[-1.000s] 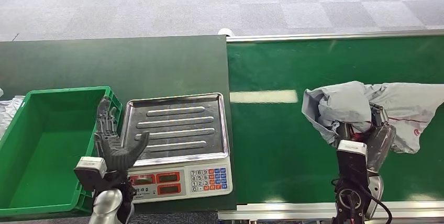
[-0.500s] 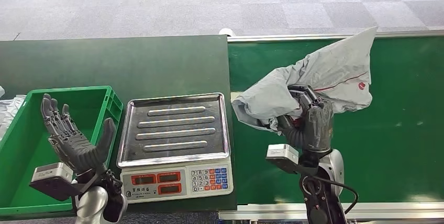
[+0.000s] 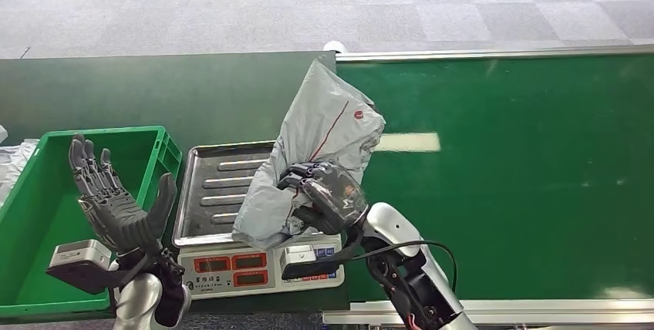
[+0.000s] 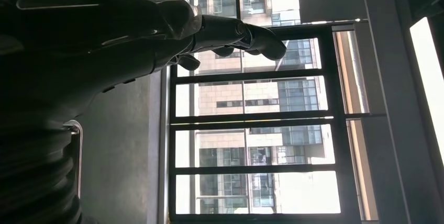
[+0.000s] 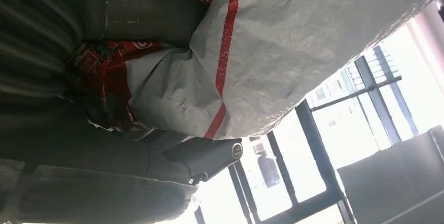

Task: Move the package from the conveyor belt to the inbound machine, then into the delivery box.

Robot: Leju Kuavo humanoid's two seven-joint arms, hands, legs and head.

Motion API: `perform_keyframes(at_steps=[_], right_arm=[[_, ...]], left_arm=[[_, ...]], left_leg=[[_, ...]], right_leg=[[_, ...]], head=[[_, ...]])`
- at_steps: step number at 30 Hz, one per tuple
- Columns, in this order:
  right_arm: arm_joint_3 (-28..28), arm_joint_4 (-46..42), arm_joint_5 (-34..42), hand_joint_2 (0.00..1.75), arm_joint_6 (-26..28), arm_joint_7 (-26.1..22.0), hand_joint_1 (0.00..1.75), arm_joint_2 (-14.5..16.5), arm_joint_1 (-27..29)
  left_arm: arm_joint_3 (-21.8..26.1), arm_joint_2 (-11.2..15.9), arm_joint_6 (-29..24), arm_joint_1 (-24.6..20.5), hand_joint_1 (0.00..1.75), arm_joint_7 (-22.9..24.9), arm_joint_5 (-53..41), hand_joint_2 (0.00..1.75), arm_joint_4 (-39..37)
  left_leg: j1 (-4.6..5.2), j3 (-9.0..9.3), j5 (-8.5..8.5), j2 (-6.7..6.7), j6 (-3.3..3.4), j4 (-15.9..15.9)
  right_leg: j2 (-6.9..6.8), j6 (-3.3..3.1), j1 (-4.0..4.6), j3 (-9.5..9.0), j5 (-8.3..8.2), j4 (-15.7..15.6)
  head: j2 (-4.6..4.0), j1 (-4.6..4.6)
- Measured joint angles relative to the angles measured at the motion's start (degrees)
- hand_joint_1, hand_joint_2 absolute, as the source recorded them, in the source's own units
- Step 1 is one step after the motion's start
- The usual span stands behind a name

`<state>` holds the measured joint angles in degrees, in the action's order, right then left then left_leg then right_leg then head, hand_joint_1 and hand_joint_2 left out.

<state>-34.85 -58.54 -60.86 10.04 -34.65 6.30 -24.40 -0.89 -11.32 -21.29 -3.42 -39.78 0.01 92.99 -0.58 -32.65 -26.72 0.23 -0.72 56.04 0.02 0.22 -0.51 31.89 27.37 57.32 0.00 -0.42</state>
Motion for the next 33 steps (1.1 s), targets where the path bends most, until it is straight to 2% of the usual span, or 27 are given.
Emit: perform_keyframes(at_steps=[9, 14, 19, 21, 22, 24, 26, 27, 33], right_arm=[[-7.59, 6.72, 4.17, 1.75, -1.07, -2.33, 1.73, 0.48, -3.19], [-10.58, 8.71, 8.59, 1.75, 0.13, -0.51, 1.4, 0.83, -5.62], [-12.01, 13.01, 11.17, 1.75, 2.72, 0.37, 1.4, 2.03, -8.92], [-12.27, 13.93, 11.31, 1.75, 2.82, 0.4, 1.17, 2.31, -9.43], [-12.39, 14.33, 11.36, 1.75, 2.88, 0.44, 0.97, 2.4, -9.63], [-12.64, 15.05, 11.64, 1.75, 3.32, 0.5, 0.41, 2.58, -9.94], [-12.85, 15.77, 12.44, 1.75, 4.31, 0.54, 0.04, 2.9, -10.22], [-12.94, 16.08, 13.1, 1.75, 4.82, 0.63, 0.0, 3.1, -10.39], [-12.47, 16.59, 19.57, 1.75, 4.62, 1.5, 0.0, 3.77, -10.98]], left_arm=[[-1.01, 0.08, 0.2, 0.17, 0.0, 0.0, 0.02, 1.75, -0.7], [-1.68, 0.22, -0.35, 0.38, 0.0, 0.0, 0.02, 1.75, -0.92], [-2.08, 0.32, -0.42, 0.46, 0.0, 0.0, 0.02, 1.75, -0.93], [-2.09, 0.37, -0.43, 0.46, 0.0, 0.0, 0.02, 1.75, -0.93], [-2.1, 0.39, -0.43, 0.47, 0.0, 0.0, 0.02, 1.75, -0.93], [-2.14, 0.45, -0.55, 0.46, 0.0, 0.0, 0.02, 1.75, -0.96], [-2.18, 0.5, -0.85, 0.46, 0.0, 0.0, 0.02, 1.75, -1.05], [-2.2, 0.52, -1.07, 0.46, 0.0, 0.0, 0.02, 1.75, -1.12], [-2.16, 0.72, -1.39, 0.65, 0.0, 0.0, 0.43, 1.75, -1.24]], left_leg=[[0.01, 0.0, 0.0, 0.02, 0.0, 0.01], [0.0, 0.0, 0.0, 0.03, 0.0, 0.01], [0.0, 0.01, 0.01, 0.02, 0.01, 0.01], [0.01, 0.0, 0.01, 0.02, 0.01, 0.01], [0.01, 0.0, 0.01, 0.02, 0.01, 0.01], [0.01, 0.0, 0.01, 0.02, 0.01, 0.01], [0.01, 0.0, 0.01, 0.02, 0.01, 0.01], [0.01, 0.0, 0.01, 0.02, 0.01, 0.01], [0.0, 0.01, 0.02, 0.02, 0.01, 0.01]], right_leg=[[0.02, 0.0, -0.01, 0.02, -0.01, -0.01], [0.02, -0.01, 0.0, 0.02, -0.02, -0.01], [0.02, 0.0, -0.01, 0.02, -0.02, -0.01], [0.01, 0.0, -0.01, 0.02, -0.02, -0.01], [0.02, 0.0, -0.01, 0.02, -0.02, -0.01], [0.02, 0.0, -0.01, 0.02, -0.02, -0.01], [0.02, 0.0, -0.01, 0.03, -0.02, -0.01], [0.02, 0.0, -0.01, 0.03, -0.02, -0.01], [0.02, 0.0, 0.0, 0.03, -0.02, -0.01]], head=[[0.0, 0.0], [0.0, 0.0], [0.0, 0.0], [0.0, 0.0], [0.0, 0.0], [0.0, 0.0], [0.0, 0.0], [0.0, 0.0], [0.0, 0.0]])
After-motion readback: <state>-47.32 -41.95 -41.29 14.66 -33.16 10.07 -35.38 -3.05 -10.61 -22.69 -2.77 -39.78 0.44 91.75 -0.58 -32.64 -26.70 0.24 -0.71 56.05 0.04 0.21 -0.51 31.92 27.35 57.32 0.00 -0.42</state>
